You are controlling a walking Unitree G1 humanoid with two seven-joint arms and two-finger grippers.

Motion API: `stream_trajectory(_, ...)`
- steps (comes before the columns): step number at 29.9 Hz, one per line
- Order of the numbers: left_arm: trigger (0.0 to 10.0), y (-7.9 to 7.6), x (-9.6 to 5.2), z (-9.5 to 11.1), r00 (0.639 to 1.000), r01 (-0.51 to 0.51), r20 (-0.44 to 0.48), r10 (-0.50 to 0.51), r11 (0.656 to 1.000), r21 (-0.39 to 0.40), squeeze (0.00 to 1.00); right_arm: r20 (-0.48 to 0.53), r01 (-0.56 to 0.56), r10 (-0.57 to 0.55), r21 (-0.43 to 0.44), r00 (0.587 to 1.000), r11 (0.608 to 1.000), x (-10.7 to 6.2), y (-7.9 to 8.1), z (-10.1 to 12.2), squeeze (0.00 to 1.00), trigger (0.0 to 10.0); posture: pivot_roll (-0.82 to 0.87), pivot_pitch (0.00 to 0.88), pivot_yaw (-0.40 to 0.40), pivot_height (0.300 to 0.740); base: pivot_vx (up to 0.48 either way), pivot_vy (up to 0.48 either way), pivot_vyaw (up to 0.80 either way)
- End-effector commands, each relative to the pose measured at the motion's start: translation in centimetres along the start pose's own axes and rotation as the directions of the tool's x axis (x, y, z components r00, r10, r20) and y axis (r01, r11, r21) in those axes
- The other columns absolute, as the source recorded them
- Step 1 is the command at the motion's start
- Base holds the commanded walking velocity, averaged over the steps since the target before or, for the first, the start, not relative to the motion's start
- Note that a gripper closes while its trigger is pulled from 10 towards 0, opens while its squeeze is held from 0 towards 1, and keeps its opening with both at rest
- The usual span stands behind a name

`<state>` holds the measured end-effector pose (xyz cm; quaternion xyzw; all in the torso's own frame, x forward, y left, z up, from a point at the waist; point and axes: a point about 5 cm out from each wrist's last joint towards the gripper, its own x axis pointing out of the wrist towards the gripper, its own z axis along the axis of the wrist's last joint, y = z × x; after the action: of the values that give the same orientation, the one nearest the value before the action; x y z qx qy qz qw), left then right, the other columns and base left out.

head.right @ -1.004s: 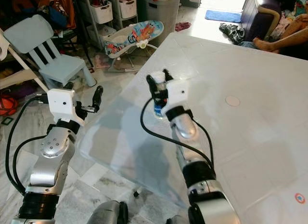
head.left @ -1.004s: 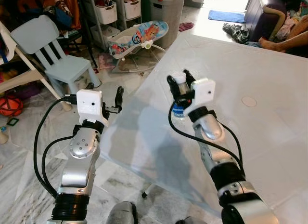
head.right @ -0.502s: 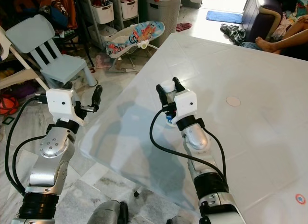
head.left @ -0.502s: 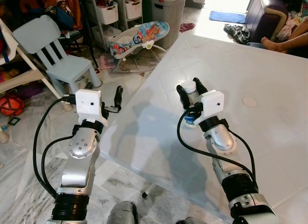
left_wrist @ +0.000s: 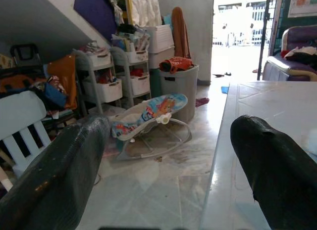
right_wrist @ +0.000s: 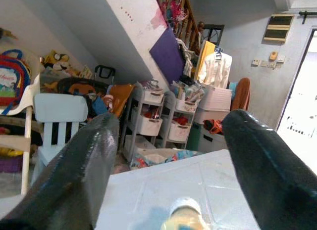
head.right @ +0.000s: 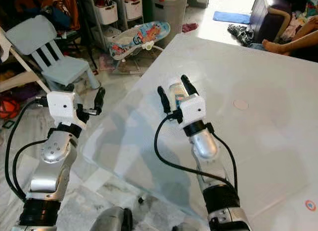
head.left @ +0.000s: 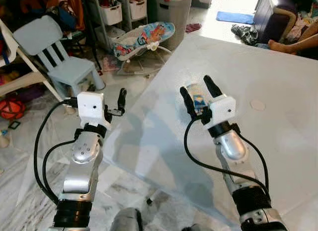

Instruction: Restocking fridge

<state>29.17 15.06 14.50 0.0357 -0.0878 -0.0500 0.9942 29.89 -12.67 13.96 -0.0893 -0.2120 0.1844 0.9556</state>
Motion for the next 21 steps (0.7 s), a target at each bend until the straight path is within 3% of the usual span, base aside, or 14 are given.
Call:
stream_trajectory(1,10.0,0.2,0.0,0.1,1.0,-0.009,0.007,0.009,1.0,0.0,0.0,0.012,-0.016,0.016,-0.01,1.0,1.0,0.2,0.1,0.5,0.76,10.0,0.07,0.0,0.042,0.74,0.0,0.0,0.0)
stream_trajectory(4,10.0,0.1,0.1,0.1,1.0,-0.005,0.007,0.005,1.0,-0.002,0.0,0.0,-0.015,0.015,-0.009,1.0,1.0,0.0,0.1,0.4,0.73,10.0,0.07,0.0,0.042,0.74,0.0,0.0,0.0)
stream_trajectory(7,10.0,0.1,0.1,0.0,1.0,-0.002,0.004,0.002,1.0,-0.008,0.0,-0.04,-0.001,0.001,-0.001,0.999,1.0,-0.1,-0.3,0.2,0.77,10.0,0.06,0.0,0.042,0.74,0.0,0.0,0.0)
stream_trajectory(10,10.0,-0.1,0.1,-0.2,1.0,0.009,-0.006,-0.01,1.0,-0.011,0.0,-0.12,0.072,-0.07,0.017,0.99,0.997,0.4,-1.5,-0.5,1.0,10.0,0.06,0.0,0.042,0.74,0.0,0.0,0.0)
stream_trajectory(15,10.0,-0.4,-0.2,-0.6,0.997,0.061,-0.041,-0.062,0.998,-0.011,0.0,-0.282,0.162,-0.127,0.103,0.951,0.981,3.1,-4.6,-1.4,1.0,10.0,0.06,0.0,0.045,0.74,0.0,0.0,0.0)
stream_trajectory(18,10.0,-0.5,-0.4,-0.8,0.995,0.078,-0.057,-0.079,0.997,-0.017,0.0,-0.336,0.152,-0.103,0.12,0.936,0.981,3.6,-5.0,-1.8,1.0,10.0,0.06,0.002,0.051,0.74,0.0,0.0,0.0)
stream_trajectory(21,10.0,-0.7,-0.7,-1.1,0.99,0.114,-0.079,-0.115,0.993,-0.021,0.0,-0.416,0.121,-0.054,0.136,0.908,0.983,5.3,-5.9,-1.9,1.0,10.0,0.06,0.013,0.053,0.74,0.0,0.0,0.0)
